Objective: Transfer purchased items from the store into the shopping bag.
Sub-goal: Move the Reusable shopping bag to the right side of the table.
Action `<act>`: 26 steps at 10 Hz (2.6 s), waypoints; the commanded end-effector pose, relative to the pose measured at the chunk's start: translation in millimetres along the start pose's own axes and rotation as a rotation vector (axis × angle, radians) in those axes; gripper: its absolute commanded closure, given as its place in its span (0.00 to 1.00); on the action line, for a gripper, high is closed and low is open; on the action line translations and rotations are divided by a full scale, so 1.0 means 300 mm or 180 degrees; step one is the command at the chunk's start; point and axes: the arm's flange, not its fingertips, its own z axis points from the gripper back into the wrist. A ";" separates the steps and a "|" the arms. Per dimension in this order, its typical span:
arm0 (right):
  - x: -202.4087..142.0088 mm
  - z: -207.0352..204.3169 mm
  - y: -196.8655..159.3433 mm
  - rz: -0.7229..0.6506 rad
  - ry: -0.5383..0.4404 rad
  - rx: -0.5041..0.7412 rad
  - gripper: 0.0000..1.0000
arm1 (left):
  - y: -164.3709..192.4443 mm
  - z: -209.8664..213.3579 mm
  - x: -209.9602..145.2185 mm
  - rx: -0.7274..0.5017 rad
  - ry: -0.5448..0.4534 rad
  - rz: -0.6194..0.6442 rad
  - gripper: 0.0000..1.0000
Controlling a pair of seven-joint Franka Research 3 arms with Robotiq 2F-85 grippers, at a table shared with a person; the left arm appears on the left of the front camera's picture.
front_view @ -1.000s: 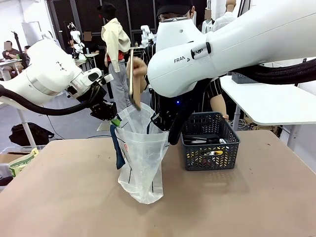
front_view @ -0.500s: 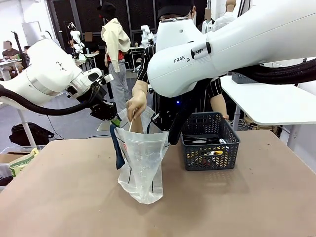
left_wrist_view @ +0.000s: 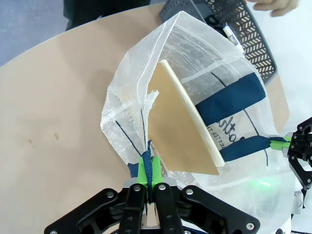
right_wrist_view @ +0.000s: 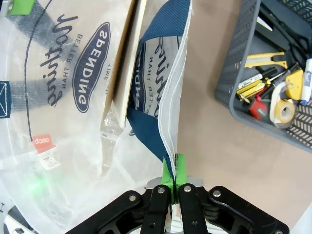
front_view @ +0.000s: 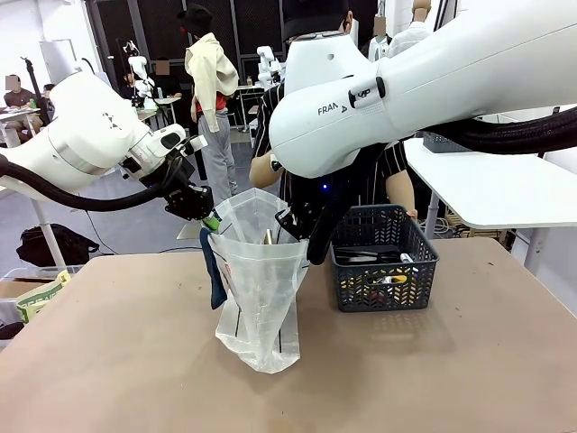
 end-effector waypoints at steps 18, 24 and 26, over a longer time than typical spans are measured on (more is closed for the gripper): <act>-0.015 0.000 -0.006 -0.0021 0.0009 -0.0010 1.00 | 0.006 0.004 0.001 0.0009 -0.0006 0.0003 1.00; -0.015 0.000 -0.006 -0.0021 0.0009 -0.0010 1.00 | 0.006 0.004 0.001 0.0009 -0.0006 0.0003 1.00; -0.015 0.000 -0.006 -0.0021 0.0009 -0.0010 1.00 | 0.006 0.004 0.001 0.0009 -0.0006 0.0003 1.00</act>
